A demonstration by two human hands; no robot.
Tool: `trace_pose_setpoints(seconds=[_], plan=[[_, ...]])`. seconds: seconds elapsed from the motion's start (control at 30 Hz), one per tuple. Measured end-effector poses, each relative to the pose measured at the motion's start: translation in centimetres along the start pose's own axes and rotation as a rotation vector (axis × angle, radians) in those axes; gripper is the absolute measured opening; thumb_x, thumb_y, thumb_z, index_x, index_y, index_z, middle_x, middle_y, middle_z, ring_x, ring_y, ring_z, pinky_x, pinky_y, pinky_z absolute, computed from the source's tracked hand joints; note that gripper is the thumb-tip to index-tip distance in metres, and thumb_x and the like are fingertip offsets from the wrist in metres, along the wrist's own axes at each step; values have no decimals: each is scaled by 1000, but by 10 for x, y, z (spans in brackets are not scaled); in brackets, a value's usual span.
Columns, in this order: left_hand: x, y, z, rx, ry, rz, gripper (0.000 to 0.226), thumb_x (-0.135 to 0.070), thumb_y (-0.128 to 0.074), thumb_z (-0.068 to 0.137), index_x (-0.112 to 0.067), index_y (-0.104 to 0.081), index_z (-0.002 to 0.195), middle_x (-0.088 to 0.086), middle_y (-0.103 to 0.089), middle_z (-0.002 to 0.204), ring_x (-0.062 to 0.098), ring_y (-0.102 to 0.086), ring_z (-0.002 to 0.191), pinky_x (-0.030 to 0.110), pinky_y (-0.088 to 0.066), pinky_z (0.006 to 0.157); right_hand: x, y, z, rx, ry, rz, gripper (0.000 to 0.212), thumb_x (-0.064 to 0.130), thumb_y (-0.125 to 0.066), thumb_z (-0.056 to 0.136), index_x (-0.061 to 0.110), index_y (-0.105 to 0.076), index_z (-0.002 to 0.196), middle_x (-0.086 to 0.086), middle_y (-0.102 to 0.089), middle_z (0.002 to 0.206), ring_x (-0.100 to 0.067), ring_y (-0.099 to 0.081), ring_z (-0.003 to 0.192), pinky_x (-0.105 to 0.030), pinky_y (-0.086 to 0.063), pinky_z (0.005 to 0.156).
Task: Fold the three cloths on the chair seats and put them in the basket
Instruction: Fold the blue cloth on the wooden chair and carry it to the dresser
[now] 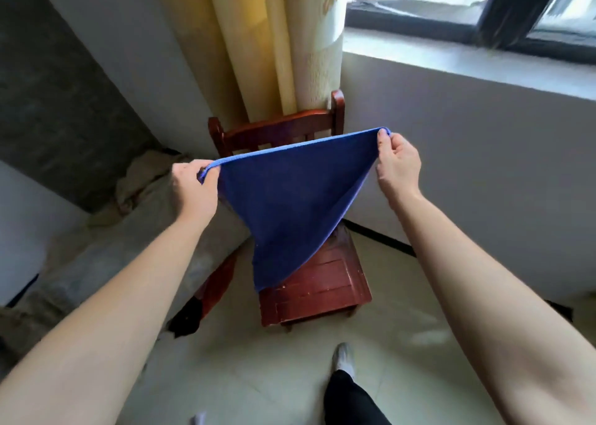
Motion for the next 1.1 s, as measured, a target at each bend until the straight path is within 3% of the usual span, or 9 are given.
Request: trace_pose_setpoints(seconds=[0.1, 0.23, 0.4, 0.53, 0.7, 0.8, 0.9, 0.97, 1.1], plan=[[-21, 27, -6, -62, -77, -84, 19, -24, -60, 91, -12, -72, 100, 16, -60, 107, 24, -57, 98, 20, -38, 82, 29, 28, -21, -64, 46, 27, 41, 40, -45, 101, 23, -44, 64, 10, -46, 68, -7, -41, 65, -29, -36, 68], [-49, 74, -19, -85, -183, -172, 20, -31, -61, 91, -16, -72, 97, 8, -66, 97, 20, -62, 82, 23, -47, 73, 74, 65, -52, -144, 115, 53, 40, 39, -47, 102, 27, -47, 64, 15, -48, 61, 2, -42, 55, -22, -36, 62], [-93, 128, -25, -131, -260, -357, 17, -33, -61, 93, -18, -70, 92, -6, -64, 71, 2, -61, 45, 22, -47, 51, 133, 102, -63, -147, 190, 150, 40, 52, -51, 95, 27, -54, 63, 11, -48, 59, -10, -44, 58, -41, -49, 59], [-112, 148, -15, -196, -282, -422, 20, -40, -63, 91, -21, -68, 86, -8, -64, 70, 12, -68, 53, 29, -53, 52, 164, 102, -56, -122, 209, 276, 38, 37, -54, 100, 23, -49, 65, 10, -45, 62, -7, -47, 61, -30, -58, 60], [-99, 136, 12, -138, -164, -458, 9, -46, -64, 82, -40, -68, 75, -4, -70, 74, 24, -73, 71, 46, -61, 63, 152, 81, -27, -52, 141, 191, 36, 44, -55, 94, 23, -55, 65, 6, -50, 63, -14, -49, 66, -45, -56, 72], [-81, 112, 22, -82, -61, -498, 9, -30, -65, 87, -34, -69, 79, 5, -71, 84, 30, -73, 83, 35, -61, 61, 126, 60, -9, -4, 74, 102, 36, 48, -54, 90, 26, -58, 61, 9, -52, 62, -13, -50, 68, -56, -56, 81], [-61, 85, 33, -35, 29, -520, 7, -17, -64, 92, -22, -68, 88, 7, -69, 89, 27, -71, 89, 20, -57, 58, 98, 39, 11, 57, 23, 77, 31, 46, -55, 87, 31, -68, 64, 11, -59, 63, -14, -54, 70, -57, -56, 83], [-51, 73, 39, -18, 76, -513, 9, -16, -64, 91, -23, -68, 87, 7, -69, 89, 26, -71, 90, 21, -57, 60, 87, 30, 20, 89, -10, 79, 25, 45, -56, 86, 34, -72, 70, 9, -67, 71, -14, -59, 74, -55, -57, 86], [-44, 59, 54, -50, 122, -485, 7, -24, -68, 83, -29, -72, 80, -1, -74, 85, 20, -72, 83, 39, -61, 77, 79, 20, 43, 88, -48, 105, 21, 39, -56, 84, 30, -75, 85, 8, -76, 89, -16, -69, 88, -49, -57, 92]])
Point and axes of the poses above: each hand's wrist, its own z-axis towards the middle knuckle, its own y-axis out of the back of the hand, x = y × z, the point moved 3 cm from there along z, towards the middle knuckle
